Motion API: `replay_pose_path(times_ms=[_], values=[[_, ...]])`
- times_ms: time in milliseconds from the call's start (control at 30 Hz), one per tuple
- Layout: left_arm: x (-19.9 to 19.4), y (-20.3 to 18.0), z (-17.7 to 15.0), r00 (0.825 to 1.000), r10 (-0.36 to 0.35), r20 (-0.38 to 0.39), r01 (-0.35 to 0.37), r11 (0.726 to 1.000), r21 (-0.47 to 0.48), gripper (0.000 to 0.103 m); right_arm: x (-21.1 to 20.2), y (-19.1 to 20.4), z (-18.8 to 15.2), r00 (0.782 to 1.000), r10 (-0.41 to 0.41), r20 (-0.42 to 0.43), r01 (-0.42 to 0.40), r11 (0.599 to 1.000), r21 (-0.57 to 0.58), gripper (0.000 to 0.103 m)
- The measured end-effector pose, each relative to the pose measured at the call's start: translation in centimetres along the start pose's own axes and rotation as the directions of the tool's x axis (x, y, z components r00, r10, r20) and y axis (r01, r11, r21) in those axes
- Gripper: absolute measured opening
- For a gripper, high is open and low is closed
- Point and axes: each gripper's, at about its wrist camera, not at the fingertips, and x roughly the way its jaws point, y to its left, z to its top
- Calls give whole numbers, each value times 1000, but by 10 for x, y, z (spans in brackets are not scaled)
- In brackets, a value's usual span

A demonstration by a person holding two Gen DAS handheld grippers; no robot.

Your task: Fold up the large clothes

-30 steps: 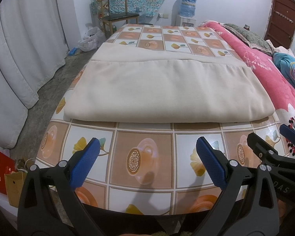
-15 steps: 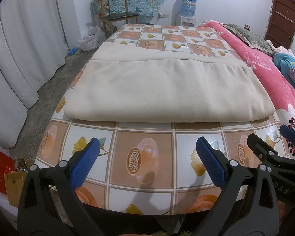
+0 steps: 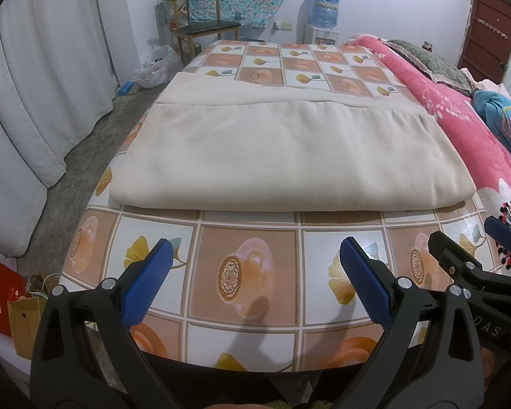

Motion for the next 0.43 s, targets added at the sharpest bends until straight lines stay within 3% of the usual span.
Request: replay_pose_path(times_ms=[433], values=[[1, 2, 1, 1000, 0, -2, 0, 1000, -1, 95, 1, -2, -1, 1000, -1, -3, 1, 1000, 1, 96]])
